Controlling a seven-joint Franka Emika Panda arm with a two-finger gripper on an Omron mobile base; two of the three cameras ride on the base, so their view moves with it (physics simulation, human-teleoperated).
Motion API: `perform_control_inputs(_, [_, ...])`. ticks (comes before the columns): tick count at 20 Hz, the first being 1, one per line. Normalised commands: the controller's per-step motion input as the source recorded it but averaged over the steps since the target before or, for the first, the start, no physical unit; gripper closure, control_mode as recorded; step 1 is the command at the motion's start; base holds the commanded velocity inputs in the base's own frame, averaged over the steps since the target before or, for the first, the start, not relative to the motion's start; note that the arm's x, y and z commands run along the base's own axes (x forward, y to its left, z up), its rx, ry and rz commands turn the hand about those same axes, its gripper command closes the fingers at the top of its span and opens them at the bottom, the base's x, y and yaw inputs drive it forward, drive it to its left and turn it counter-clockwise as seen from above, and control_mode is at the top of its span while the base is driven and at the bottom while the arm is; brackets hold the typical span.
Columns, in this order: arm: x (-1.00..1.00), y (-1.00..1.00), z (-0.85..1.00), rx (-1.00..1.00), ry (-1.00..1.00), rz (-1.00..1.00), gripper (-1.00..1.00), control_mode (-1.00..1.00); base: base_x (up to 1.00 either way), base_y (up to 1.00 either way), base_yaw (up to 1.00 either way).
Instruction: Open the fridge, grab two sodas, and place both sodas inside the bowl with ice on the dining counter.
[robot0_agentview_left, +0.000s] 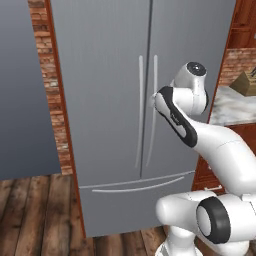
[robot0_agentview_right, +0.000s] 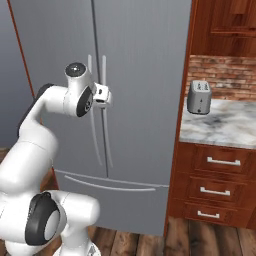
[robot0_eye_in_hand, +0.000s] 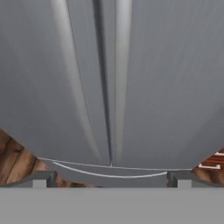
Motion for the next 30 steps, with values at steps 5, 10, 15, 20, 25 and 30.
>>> perform_control_inputs(5, [0.43,-0.03,0.00,0.05,-0.01,0.00,-1.00,-1.00,0.00,0.00,0.00])
perform_control_inputs(10, [0.36,-0.03,-0.03,0.01,0.00,0.00,-1.00,-1.00,0.00,0.00,0.00])
perform_control_inputs(15, [0.38,-0.03,-0.16,0.00,0.00,0.00,-1.00,-1.00,0.00,0.00,0.00])
perform_control_inputs(20, [0.35,0.00,-0.17,0.00,-0.01,0.00,-1.00,-1.00,0.00,0.00,0.00])
perform_control_inputs(25, [0.37,0.00,-0.22,0.00,-0.02,0.00,-1.00,-1.00,0.00,0.00,0.00])
perform_control_inputs(30, [0.38,0.00,-0.23,0.00,-0.01,0.00,-1.00,-1.00,0.00,0.00,0.00])
